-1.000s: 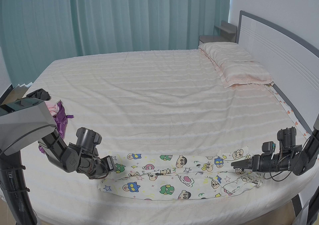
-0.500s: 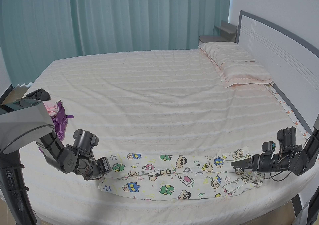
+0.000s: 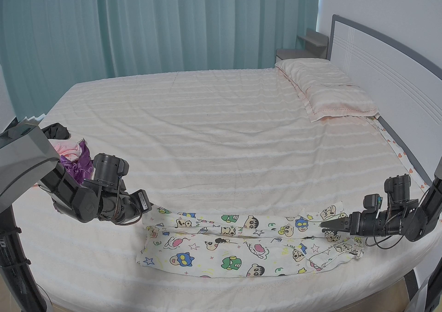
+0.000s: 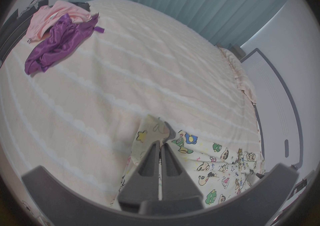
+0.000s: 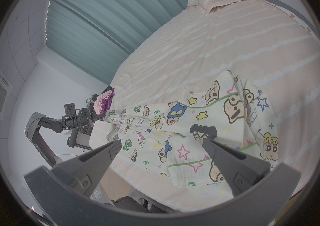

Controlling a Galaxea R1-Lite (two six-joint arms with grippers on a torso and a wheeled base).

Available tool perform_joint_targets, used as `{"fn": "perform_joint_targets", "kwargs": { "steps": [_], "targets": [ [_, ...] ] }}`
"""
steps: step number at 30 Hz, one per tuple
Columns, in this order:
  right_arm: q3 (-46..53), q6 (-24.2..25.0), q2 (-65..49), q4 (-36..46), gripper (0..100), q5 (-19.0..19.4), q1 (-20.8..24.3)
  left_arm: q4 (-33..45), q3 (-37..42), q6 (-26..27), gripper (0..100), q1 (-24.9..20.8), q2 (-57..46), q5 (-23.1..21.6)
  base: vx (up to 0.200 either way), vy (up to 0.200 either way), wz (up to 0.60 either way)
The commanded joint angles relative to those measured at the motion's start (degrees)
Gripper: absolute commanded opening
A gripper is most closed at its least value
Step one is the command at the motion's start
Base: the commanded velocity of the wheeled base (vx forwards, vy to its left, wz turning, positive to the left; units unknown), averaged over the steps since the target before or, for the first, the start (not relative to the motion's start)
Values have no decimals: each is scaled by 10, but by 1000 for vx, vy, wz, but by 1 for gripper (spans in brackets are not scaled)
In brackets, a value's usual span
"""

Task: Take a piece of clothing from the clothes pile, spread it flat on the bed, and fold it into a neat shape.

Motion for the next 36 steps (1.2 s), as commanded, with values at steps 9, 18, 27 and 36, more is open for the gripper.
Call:
{"fn": "perform_joint_targets", "kwargs": {
  "steps": [9, 18, 27, 36],
  "targets": [
    [-46, 1, 65, 8, 100, -51, -28, 1, -24, 1, 0, -3, -17, 0, 0, 0, 0],
    [-65, -1, 58, 34, 100, -104, -41, 1, -24, 1, 0, -7, -14, 0, 0, 0, 0],
    [-87, -2, 79, 81, 100, -95, -35, 1, -27, 1, 0, -7, -13, -1, 0, 0, 0],
    [-115, 2, 127, 80, 0, -85, -16, 1, -28, 1, 0, -7, -16, -1, 0, 0, 0]
  ]
}}
